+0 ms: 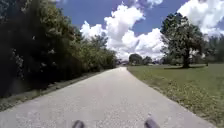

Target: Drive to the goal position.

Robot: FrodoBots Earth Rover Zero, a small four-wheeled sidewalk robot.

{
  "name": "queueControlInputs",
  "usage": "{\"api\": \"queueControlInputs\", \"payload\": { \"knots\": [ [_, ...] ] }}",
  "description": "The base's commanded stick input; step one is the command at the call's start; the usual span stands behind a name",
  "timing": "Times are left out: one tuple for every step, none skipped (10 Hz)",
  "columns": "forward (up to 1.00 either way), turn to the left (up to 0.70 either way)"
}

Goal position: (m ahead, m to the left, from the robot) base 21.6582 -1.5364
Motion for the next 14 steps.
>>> {"api": "queueControlInputs", "payload": {
  "knots": [
    [0.5,0.0],
    [0.5,0.0],
    [0.5,0.0],
    [0.5,0.0],
    [0.5,0.0],
    [0.5,0.0],
    [0.5,0.0],
    [0.5,0.0],
    [0.5,0.0],
    [0.5,0.0],
    [0.5,0.0],
    [0.5,0.0],
    [0.5,0.0],
    [0.5,0.0]
  ]
}}
